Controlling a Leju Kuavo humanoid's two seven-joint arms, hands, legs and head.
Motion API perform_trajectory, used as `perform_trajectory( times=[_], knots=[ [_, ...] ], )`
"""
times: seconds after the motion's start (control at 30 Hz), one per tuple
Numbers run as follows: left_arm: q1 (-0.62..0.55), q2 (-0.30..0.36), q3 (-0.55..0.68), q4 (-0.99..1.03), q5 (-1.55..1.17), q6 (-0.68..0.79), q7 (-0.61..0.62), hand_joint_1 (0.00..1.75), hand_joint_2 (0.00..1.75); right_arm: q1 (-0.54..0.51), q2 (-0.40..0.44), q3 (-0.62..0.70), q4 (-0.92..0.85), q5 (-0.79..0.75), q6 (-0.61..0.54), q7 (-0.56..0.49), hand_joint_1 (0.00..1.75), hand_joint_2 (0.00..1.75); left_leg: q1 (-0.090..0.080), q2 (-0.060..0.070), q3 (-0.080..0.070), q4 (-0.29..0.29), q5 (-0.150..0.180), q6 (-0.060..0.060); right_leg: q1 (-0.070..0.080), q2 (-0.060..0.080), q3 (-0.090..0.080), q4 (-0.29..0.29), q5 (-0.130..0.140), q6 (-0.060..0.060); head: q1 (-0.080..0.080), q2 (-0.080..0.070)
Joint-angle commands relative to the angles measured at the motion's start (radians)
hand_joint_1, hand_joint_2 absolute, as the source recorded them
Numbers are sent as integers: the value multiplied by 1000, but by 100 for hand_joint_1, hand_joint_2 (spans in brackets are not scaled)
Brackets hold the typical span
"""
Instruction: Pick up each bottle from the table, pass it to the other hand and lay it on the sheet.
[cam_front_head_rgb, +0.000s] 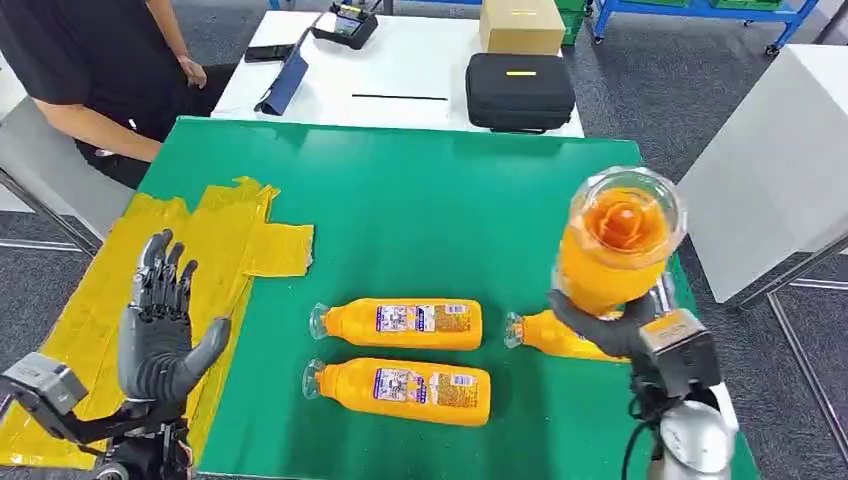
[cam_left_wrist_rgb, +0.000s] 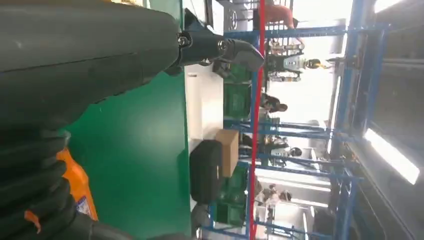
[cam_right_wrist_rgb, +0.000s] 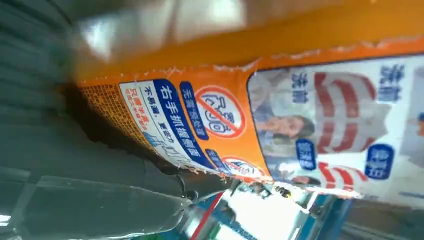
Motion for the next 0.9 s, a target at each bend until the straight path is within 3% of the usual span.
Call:
perform_trajectory(
  times=[0.03, 0.1, 0.17, 0.23, 0.37, 0.6, 0.73, 0.9],
  knots=[
    [-60, 94, -175, 137, 78, 11, 0, 0, 175, 8, -203, 338, 193, -166, -197, -2, 175, 175, 0, 1, 3, -2, 0, -1, 0, 0, 3, -2, 0, -1, 0, 0],
    [-59, 114, -206, 165, 117, 29, -18, 0, 175, 33, -264, 428, 214, -187, -277, -10, 175, 175, -1, 0, 4, -2, -1, -1, 0, -1, 5, -3, 0, -1, 0, 0],
    [-68, 128, -221, 189, 131, 31, -37, 0, 175, 29, -271, 498, 237, -161, -309, -14, 175, 175, -1, 0, 7, -3, -1, -1, -1, -1, 7, -4, -1, -2, 0, 0],
    [-93, 136, -231, 206, 149, 35, -42, 0, 175, -2, -204, 588, 255, -104, -352, 31, 175, 175, -2, 1, 3, -2, -1, -1, -1, 1, 3, -3, 0, -1, 0, 0],
    [-87, 158, -255, 194, 165, 47, -55, 0, 175, -58, -165, 663, 287, -30, -392, 95, 175, 175, -2, 3, 5, -3, -1, -2, -1, 3, 4, -2, 0, -2, 0, 0],
    [-82, 167, -265, 173, 175, 66, -70, 0, 175, -112, -148, 664, 342, -36, -382, 113, 175, 175, 0, 2, 3, -2, -1, -1, 0, 1, 3, -2, 0, -1, 0, 0],
    [-91, 172, -285, 157, 180, 92, -54, 0, 175, -248, -69, 637, 460, -31, -383, 167, 175, 175, 0, 5, 2, -1, -1, -1, 1, 4, 1, -1, 1, -1, 0, 0],
    [-76, 174, -294, 130, 185, 94, -45, 0, 175, -263, -66, 615, 449, -58, -382, 182, 175, 175, 0, 2, 2, -1, 0, -1, 0, 1, 1, 0, 0, -1, 0, 0]
  ],
)
